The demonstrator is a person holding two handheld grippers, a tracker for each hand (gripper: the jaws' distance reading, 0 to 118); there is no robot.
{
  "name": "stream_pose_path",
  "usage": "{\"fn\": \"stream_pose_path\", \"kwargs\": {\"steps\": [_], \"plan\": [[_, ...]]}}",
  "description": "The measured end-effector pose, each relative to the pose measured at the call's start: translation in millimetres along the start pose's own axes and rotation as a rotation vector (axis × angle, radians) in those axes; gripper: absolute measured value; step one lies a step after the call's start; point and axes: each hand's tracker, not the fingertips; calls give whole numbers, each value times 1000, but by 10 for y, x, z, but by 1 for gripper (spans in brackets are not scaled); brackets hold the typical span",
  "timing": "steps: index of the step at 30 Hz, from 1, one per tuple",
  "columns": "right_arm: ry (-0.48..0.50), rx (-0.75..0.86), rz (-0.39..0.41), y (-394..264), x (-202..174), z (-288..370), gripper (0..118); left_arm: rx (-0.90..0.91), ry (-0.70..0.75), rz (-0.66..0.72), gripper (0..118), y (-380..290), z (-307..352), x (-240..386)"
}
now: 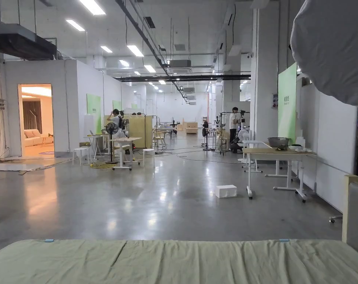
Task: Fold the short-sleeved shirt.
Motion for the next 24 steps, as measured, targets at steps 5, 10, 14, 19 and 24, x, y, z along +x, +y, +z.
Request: {"fn": "stream_pose_path", "kwargs": {"steps": [5, 10, 14, 19, 24], "plan": [[4, -37, -46, 69, -90, 88, 118, 12, -16, 31, 118, 31, 5, -9], [19, 6, -65, 58, -154, 166, 118, 5, -32, 31, 118, 56, 0, 6], [-2, -6, -34, 48, -166, 144, 118, 13, -38, 26, 118, 61, 9, 24], [-33, -4, -100, 27, -131, 97, 118, 7, -49, 21, 118, 48, -3, 48], [17, -19, -84, 6, -106, 89, 118, 2, -49, 24, 118, 63, -2, 40]]}}
